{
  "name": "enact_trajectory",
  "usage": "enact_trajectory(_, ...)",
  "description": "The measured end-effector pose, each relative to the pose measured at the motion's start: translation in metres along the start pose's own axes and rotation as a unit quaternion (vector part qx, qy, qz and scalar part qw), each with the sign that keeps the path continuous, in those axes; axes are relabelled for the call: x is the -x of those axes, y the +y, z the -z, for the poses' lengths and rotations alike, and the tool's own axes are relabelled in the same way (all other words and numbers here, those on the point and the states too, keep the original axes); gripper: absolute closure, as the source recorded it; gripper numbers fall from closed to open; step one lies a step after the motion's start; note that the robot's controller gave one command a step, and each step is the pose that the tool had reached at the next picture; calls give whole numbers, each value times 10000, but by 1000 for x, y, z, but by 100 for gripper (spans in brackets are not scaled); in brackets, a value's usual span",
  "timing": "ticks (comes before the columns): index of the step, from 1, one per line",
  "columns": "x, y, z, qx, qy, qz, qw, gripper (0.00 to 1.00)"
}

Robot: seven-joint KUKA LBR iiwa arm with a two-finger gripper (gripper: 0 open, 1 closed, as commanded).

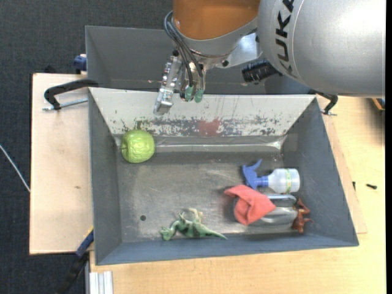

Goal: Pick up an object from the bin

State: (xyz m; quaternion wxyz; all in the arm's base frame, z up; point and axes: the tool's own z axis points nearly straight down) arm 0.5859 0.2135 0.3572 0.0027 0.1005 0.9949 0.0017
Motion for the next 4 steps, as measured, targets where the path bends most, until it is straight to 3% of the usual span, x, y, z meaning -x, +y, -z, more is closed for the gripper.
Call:
enact_trajectory(1,0,0,0,-1,1,1,10000,100)
enact_trajectory(2,-1,5,-30,-3,-2,321,9995,100)
enact_trajectory(3,4,10,-53,-12,24,1195,9928,100)
enact_trajectory(4,-9,15,-89,-1,5,2306,9731,100)
